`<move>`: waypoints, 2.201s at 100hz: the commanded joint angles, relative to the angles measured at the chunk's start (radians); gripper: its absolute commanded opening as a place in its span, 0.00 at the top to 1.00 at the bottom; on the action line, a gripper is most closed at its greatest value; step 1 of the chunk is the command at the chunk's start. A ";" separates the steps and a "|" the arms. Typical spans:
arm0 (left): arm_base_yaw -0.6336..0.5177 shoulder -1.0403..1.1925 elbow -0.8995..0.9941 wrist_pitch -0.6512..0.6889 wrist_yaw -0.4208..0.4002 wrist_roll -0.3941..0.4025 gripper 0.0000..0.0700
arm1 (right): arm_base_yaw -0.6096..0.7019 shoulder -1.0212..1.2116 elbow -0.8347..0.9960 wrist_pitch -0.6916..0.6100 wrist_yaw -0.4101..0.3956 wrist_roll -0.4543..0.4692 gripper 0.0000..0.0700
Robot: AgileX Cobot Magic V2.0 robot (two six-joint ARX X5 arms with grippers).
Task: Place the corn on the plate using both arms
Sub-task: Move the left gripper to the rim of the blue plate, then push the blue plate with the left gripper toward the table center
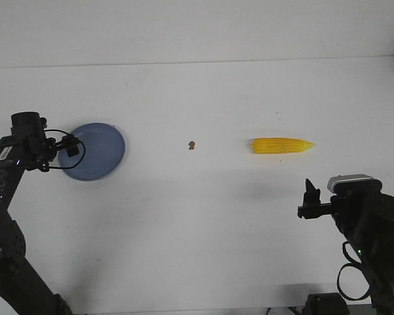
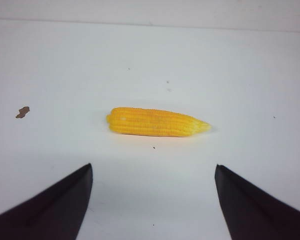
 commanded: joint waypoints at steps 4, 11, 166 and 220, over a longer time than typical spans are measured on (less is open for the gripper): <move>0.003 0.025 0.022 0.007 0.002 -0.015 0.22 | 0.001 0.004 0.017 0.012 -0.001 0.013 0.26; 0.003 0.026 0.022 0.008 0.002 -0.015 0.22 | 0.001 0.004 0.017 0.012 -0.001 0.013 0.26; 0.042 -0.053 0.022 -0.065 0.378 -0.049 0.99 | 0.001 0.004 0.017 0.011 -0.001 0.013 0.26; -0.244 -0.167 -0.008 -0.078 0.484 -0.074 0.99 | 0.001 0.004 0.017 0.012 -0.001 0.013 0.26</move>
